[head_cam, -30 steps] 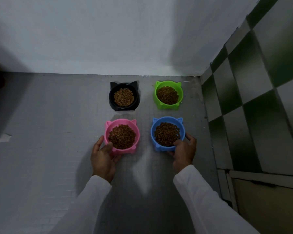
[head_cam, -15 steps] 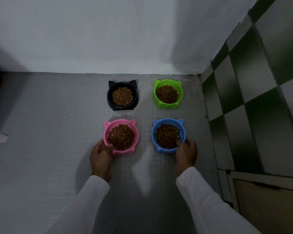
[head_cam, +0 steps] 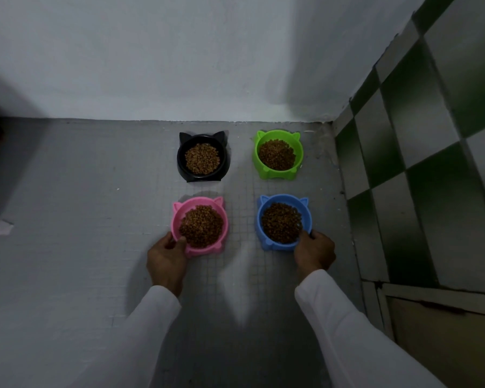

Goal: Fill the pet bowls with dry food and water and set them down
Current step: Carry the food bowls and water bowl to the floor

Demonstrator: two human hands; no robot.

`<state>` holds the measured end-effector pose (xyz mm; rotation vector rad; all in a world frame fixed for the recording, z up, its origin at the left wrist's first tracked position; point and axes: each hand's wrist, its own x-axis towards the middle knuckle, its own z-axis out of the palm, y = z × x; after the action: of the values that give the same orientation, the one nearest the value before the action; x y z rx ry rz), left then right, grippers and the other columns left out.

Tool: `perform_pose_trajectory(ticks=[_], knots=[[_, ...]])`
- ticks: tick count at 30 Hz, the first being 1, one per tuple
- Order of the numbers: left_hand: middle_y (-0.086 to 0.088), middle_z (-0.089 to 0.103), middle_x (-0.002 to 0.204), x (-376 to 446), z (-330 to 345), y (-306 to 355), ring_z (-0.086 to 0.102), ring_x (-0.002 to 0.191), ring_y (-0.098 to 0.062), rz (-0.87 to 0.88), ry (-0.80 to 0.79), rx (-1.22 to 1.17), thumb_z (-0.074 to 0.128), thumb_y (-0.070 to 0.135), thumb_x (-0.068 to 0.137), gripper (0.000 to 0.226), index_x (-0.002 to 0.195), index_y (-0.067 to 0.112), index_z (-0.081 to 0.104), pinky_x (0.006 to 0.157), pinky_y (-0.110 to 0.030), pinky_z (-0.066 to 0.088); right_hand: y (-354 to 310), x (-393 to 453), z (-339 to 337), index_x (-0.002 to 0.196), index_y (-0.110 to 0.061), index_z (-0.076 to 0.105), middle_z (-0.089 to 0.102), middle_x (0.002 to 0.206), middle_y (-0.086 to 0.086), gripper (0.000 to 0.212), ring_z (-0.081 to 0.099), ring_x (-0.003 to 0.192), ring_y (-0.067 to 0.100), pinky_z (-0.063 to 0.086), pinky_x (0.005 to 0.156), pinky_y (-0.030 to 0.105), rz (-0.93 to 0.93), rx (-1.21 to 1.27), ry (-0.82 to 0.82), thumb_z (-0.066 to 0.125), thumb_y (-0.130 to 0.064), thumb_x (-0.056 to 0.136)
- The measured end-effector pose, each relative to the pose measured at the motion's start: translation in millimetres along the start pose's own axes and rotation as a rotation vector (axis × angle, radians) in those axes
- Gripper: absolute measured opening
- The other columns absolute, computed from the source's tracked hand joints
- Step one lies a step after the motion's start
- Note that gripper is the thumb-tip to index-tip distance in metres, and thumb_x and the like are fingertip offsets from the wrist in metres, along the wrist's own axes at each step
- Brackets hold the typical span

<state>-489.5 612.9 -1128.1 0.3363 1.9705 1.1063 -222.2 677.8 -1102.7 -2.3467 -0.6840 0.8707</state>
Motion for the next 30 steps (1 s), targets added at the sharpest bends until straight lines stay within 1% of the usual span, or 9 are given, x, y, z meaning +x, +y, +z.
perform_pose_trajectory(ticks=[4,7,9,15,18,21,24,26,30], knots=[[0.004,0.079,0.105,4,0,-3,0.074,0.101,-0.021,-0.014,0.002,0.062,0.079,0.021,0.088,0.03,0.118,0.023,0.076,0.095,-0.053,0.058,0,2,-2,0.092,-0.002,0.077,0.068,0.08,0.007,0.019,0.06,0.072,0.023,0.043,0.066,0.029,0.029,-0.045,-0.034,0.065,-0.016,0.095],[0.006,0.079,0.103,5,1,-2,0.074,0.099,-0.021,-0.014,0.008,0.086,0.079,0.023,0.088,0.027,0.115,0.028,0.077,0.094,-0.053,0.059,1,3,-5,0.097,-0.002,0.078,0.072,0.087,0.011,0.018,0.061,0.075,0.023,0.043,0.068,0.029,0.041,-0.051,-0.046,0.065,-0.015,0.095],[0.006,0.079,0.105,5,1,-2,0.074,0.1,-0.021,-0.017,0.014,0.095,0.079,0.022,0.089,0.029,0.118,0.025,0.076,0.094,-0.053,0.059,0,3,-5,0.097,-0.002,0.078,0.074,0.091,0.012,0.018,0.06,0.075,0.024,0.043,0.069,0.029,0.031,-0.063,-0.052,0.066,-0.015,0.095],[0.002,0.08,0.102,0,1,5,0.074,0.099,-0.021,0.01,0.045,0.147,0.079,0.022,0.089,0.029,0.118,0.021,0.077,0.097,-0.051,0.058,2,3,-5,0.09,-0.002,0.078,0.07,0.079,0.007,0.018,0.064,0.075,0.025,0.048,0.069,0.031,0.0,-0.085,-0.052,0.067,-0.017,0.094],[-0.003,0.079,0.103,-7,1,10,0.073,0.1,-0.023,0.035,0.05,0.15,0.076,0.017,0.091,0.027,0.118,0.016,0.078,0.098,-0.051,0.058,0,2,-7,0.091,-0.001,0.077,0.072,0.083,0.01,0.018,0.062,0.074,0.025,0.049,0.07,0.032,-0.016,-0.093,-0.063,0.066,-0.016,0.095],[-0.003,0.079,0.103,-15,-1,14,0.071,0.1,-0.023,0.072,0.037,0.176,0.075,0.02,0.093,0.025,0.117,0.016,0.078,0.099,-0.047,0.056,1,-1,-9,0.098,-0.001,0.077,0.074,0.092,0.014,0.019,0.059,0.075,0.023,0.046,0.072,0.03,-0.041,-0.117,-0.068,0.065,-0.014,0.097],[-0.003,0.077,0.106,-19,-3,19,0.069,0.102,-0.023,0.069,0.034,0.178,0.074,0.022,0.094,0.026,0.119,0.016,0.076,0.102,-0.046,0.054,0,-4,-9,0.1,-0.003,0.077,0.071,0.089,0.009,0.018,0.06,0.077,0.021,0.045,0.072,0.03,-0.047,-0.124,-0.073,0.064,-0.015,0.098],[-0.002,0.076,0.11,-22,-3,23,0.068,0.104,-0.023,0.059,0.033,0.189,0.073,0.022,0.095,0.028,0.123,0.016,0.075,0.103,-0.045,0.052,0,-6,-10,0.1,-0.004,0.077,0.072,0.091,0.01,0.018,0.063,0.081,0.022,0.045,0.072,0.03,-0.062,-0.116,-0.075,0.063,-0.015,0.098],[-0.001,0.072,0.103,-29,-2,29,0.065,0.104,-0.024,0.048,0.044,0.221,0.07,0.023,0.097,0.024,0.119,0.013,0.075,0.097,-0.038,0.049,6,-11,-11,0.102,-0.007,0.074,0.074,0.1,0.012,0.017,0.061,0.082,0.02,0.048,0.076,0.031,-0.121,-0.117,-0.072,0.063,-0.02,0.098]])
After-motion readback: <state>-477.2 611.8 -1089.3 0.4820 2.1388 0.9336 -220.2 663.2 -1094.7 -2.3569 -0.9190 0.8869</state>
